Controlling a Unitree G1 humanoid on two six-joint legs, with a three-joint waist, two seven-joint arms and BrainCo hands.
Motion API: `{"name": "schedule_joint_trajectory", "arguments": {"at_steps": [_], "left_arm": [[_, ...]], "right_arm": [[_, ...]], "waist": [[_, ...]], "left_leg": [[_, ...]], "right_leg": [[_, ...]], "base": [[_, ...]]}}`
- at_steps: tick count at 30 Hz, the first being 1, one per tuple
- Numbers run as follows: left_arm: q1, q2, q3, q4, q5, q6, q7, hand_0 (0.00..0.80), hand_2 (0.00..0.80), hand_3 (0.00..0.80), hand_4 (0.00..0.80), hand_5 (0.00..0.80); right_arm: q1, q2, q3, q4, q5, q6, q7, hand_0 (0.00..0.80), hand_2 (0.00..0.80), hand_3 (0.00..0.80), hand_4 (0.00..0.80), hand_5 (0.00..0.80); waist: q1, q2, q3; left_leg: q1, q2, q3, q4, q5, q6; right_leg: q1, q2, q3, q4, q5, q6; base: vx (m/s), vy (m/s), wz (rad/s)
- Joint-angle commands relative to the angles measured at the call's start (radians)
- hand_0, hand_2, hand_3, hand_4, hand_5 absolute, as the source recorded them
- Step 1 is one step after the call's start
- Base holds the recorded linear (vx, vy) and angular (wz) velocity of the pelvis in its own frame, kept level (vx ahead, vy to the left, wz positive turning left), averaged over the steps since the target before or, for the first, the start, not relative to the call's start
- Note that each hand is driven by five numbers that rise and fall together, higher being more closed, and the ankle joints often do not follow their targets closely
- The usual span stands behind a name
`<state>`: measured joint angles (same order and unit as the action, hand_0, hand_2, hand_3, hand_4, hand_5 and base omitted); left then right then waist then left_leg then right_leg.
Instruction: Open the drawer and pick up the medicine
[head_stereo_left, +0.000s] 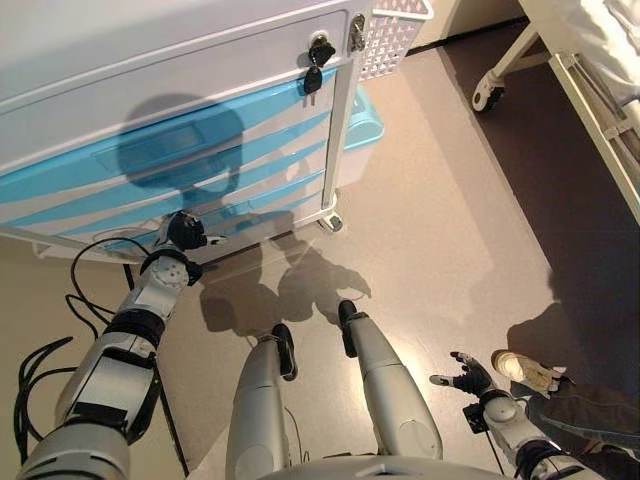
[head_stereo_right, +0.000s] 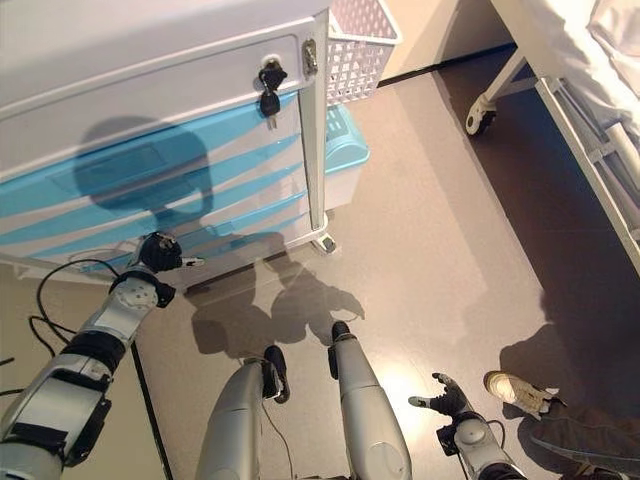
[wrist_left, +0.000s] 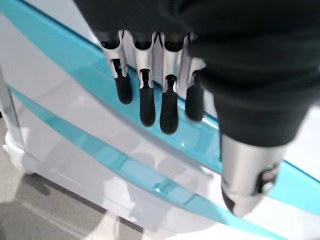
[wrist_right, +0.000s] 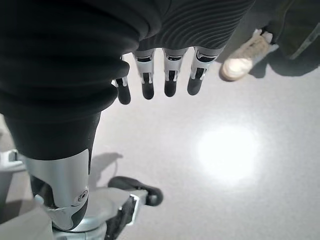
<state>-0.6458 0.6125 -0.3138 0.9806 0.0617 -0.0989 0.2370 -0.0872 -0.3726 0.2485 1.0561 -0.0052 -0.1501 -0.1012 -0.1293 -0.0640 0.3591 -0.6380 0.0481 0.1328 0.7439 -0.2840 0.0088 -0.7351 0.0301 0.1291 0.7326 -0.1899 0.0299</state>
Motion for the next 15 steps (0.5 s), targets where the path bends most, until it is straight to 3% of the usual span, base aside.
{"name": "schedule_joint_trajectory", "arguments": {"at_steps": [1,7,15], "left_arm": [[-0.089,0.097,0.032,-0.018,-0.051,-0.039,0.06,0.0,0.0,0.0,0.0,0.0],[-0.028,0.068,0.068,-0.047,-0.121,-0.053,0.008,0.0,0.0,0.0,0.0,0.0],[0.241,-0.006,0.128,-0.202,-0.206,-0.074,-0.096,0.0,0.0,0.0,0.0,0.0]], "right_arm": [[0.042,-0.031,0.034,0.022,0.027,-0.023,0.001,0.0,0.0,0.0,0.0,0.0],[0.055,-0.036,0.023,0.032,0.014,-0.012,0.007,0.0,0.0,0.0,0.0,0.0],[0.059,-0.039,-0.017,0.028,-0.009,0.001,0.014,0.0,0.0,0.0,0.0,0.0]], "waist": [[-0.013,-0.014,-0.077],[-0.004,-0.009,-0.085],[0.037,0.009,-0.092]], "left_leg": [[0.066,-0.047,0.035,-0.08,0.001,0.069],[0.112,-0.055,0.021,-0.144,0.03,0.056],[0.223,-0.086,-0.056,-0.29,0.109,0.027]], "right_leg": [[0.049,-0.028,0.04,-0.155,0.102,0.038],[0.1,-0.039,0.026,-0.211,0.121,0.04],[0.263,-0.071,-0.056,-0.369,0.177,0.041]], "base": [[0.009,-0.031,-0.04],[0.003,-0.029,0.01],[0.02,-0.09,0.22]]}}
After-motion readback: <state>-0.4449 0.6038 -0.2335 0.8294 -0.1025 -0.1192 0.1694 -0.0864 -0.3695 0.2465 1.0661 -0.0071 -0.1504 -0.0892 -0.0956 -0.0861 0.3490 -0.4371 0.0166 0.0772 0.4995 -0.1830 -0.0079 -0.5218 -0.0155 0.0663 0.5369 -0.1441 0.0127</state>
